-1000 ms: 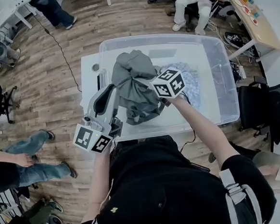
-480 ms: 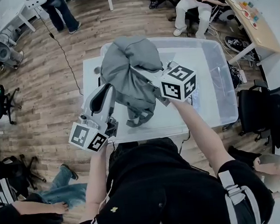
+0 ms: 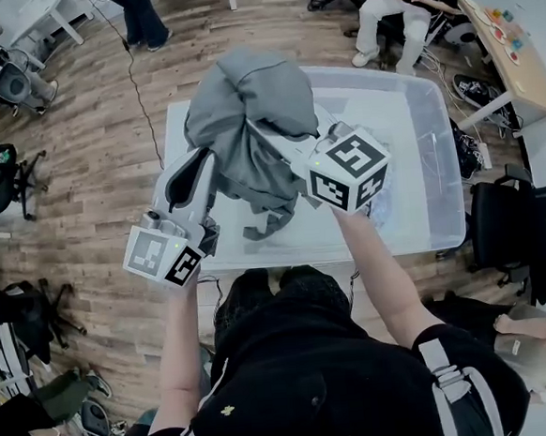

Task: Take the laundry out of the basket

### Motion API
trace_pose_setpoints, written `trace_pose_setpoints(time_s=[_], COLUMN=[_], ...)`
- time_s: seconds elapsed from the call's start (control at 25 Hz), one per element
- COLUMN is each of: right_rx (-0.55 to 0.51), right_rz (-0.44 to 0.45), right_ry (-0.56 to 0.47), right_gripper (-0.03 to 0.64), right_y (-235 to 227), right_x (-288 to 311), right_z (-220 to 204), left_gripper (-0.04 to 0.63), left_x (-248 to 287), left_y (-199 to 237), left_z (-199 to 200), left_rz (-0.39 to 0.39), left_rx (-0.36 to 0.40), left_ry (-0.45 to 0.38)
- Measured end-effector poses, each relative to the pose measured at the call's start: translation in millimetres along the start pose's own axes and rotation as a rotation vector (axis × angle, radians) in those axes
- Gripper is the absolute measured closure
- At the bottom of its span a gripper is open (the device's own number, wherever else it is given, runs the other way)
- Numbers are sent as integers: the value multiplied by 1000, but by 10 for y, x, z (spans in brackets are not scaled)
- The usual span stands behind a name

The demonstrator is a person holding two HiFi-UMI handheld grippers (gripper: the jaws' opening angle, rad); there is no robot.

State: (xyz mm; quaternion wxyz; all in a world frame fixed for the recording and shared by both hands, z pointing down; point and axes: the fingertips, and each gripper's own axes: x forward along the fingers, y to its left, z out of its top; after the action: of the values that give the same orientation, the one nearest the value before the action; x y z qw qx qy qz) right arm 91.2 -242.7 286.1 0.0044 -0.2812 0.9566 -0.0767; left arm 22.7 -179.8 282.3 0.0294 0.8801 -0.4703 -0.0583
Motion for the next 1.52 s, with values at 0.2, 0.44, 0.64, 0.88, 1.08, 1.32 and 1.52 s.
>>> trace_pose_setpoints(time_s=[0.2,0.44,0.64,0.88,1.08,1.32,1.52], right_rx=[-13,-55,-92,-131,-143,-108,-97], right_rz=[14,-16,-80,-110,-87,-4,75], right_ry=[-40,-72,-101,-159,-203,-247,-275], right_gripper=[474,474,474,474,474,474,474], right_y=[149,414,634,1097,1438,1846,2155], right_x=[-66,-68,41,448,752,1231,1620], right_z=[148,307,510,814,991,1165,1265], left_gripper=[566,566,566,566,566,566,566], left_x=[9,-65,-151,-460,-735,-1101,-1375], left_y=[-52,-11,154,571,843,1285,1642], left_z=[69,143,311,705,971,1254,1436], left_rz=[2,-41,-119,-181,-184,-127,-37], left_rx=[12,43,39,84,123,143,182], left_ry=[-15,-10,-33,-82,-131,-174,-190])
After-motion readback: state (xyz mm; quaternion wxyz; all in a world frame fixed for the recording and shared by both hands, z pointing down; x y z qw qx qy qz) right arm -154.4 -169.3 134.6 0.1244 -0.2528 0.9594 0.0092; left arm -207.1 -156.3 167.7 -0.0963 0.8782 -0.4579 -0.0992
